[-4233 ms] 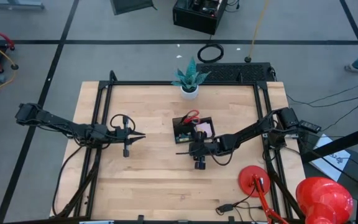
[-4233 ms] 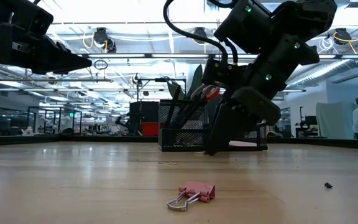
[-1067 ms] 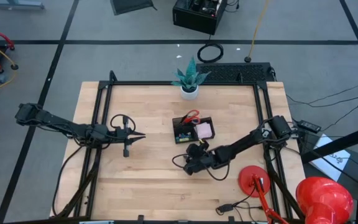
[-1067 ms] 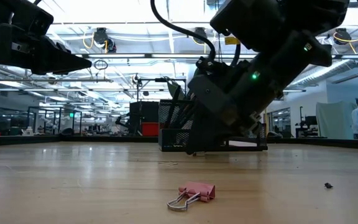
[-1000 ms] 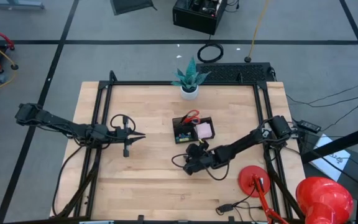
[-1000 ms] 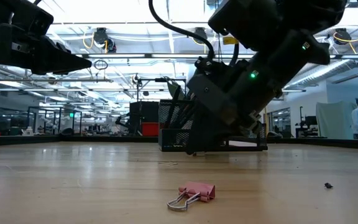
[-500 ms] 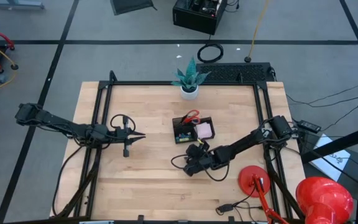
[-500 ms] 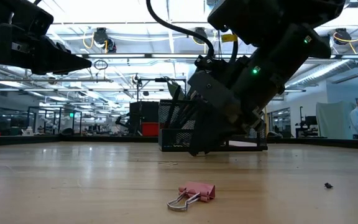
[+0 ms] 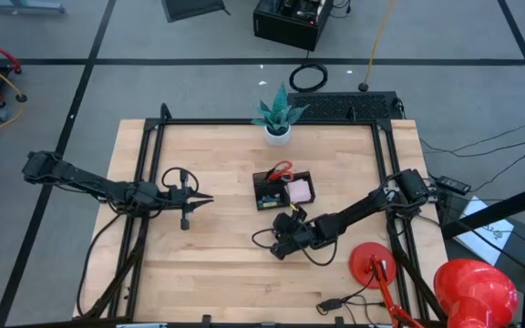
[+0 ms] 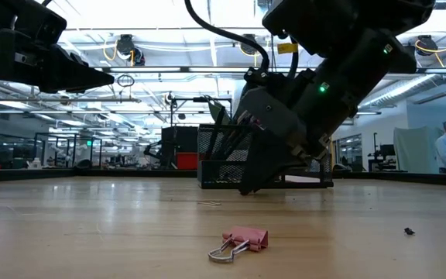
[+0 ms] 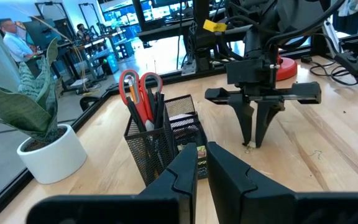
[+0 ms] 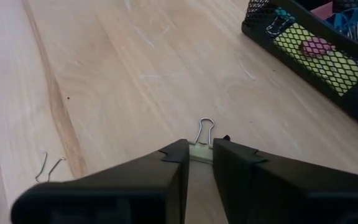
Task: Pick and place office supplies into organizer
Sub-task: Put the yellow binder clip into the black desk organizer
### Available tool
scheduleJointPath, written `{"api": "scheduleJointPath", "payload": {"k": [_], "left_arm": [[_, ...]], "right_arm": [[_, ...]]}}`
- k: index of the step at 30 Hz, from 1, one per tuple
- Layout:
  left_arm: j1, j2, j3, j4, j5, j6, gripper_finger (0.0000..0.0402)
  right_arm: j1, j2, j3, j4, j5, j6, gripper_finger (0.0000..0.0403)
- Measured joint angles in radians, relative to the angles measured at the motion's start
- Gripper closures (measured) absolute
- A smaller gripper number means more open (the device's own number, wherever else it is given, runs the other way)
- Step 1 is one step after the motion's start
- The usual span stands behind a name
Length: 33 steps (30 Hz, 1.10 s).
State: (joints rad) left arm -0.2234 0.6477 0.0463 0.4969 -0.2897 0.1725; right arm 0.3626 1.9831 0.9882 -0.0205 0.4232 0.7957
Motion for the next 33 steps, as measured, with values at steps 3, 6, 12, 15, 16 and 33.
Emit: {"api": "scheduleJointPath", "payload": {"k": [3,6,12,15,16,33], "left_arm": [[0.0,0.0,0.0,0.0,0.0,0.0,0.036],[0.0,0.0,0.0,0.0,0.0,-0.001,0.036],[0.0,0.0,0.0,0.0,0.0,-0.001,0.036],[0.0,0.0,0.0,0.001,0.0,-0.001,0.036],[0.0,0.0,0.0,0.0,0.0,-0.001,0.036],[0.0,0.0,0.0,0.001,0.0,0.001,0.036]], "right_arm": [[0.001,0.0,0.0,0.002,0.007,-0.001,0.0346],[0.001,-0.012,0.0,0.007,0.01,-0.022,0.0343],[0.007,-0.074,-0.003,0.042,0.021,-0.149,0.035],[0.01,-0.104,-0.006,0.052,0.025,-0.233,0.0351],[0.01,-0.113,-0.006,0.058,0.038,-0.248,0.0351],[-0.016,-0.143,-0.002,0.176,0.336,-0.513,0.0352]]}}
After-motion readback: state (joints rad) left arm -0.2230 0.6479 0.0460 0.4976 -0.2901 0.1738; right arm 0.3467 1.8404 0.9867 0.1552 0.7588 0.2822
